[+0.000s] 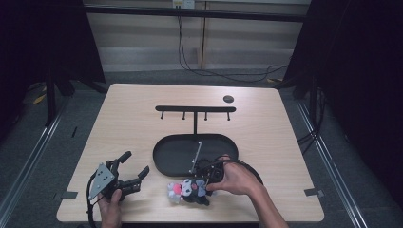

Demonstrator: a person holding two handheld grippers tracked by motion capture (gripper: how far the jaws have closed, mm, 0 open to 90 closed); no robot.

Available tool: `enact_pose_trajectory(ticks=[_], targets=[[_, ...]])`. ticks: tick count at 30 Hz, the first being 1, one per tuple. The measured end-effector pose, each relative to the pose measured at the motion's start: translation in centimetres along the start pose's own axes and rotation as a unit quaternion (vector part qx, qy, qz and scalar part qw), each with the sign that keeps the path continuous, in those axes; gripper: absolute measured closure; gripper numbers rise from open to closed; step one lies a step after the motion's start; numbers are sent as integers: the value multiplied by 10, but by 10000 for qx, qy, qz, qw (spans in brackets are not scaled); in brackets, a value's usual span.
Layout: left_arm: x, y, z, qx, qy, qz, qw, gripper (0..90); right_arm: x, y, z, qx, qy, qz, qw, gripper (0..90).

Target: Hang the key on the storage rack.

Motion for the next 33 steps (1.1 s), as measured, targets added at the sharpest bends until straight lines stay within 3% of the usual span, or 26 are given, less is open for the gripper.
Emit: enact_pose_trajectory(ticks=[6, 19, 23, 26, 33], targets=[[0, 0, 0, 0, 3, -1, 10000, 153, -25, -2, -4, -49, 67, 87, 9999, 872], [0, 0, 0, 2, -2, 1, 10000, 153, -54, -5, -18, -172, 19, 209, 9996, 872], [0, 0, 0, 4, -3, 1, 10000, 153, -64, -4, -24, -163, 217, 334, 9991, 872], [0, 0, 0, 3, -3, 0, 10000, 153, -72, -3, -26, -134, 161, 360, 9991, 872], [0, 0, 0, 1, 5, -2, 10000, 153, -81, -6, -32, -190, 104, 252, 9994, 872]])
Point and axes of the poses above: each handheld gripper's, and its own axes: x roughly forward along the jaws, z roughly out of its underside, y roughly to its right, the point moved 5 cm from there along x, roughly forward along the jaws, and after that the axes turned 1 degree about x, right-handed, at the moved point
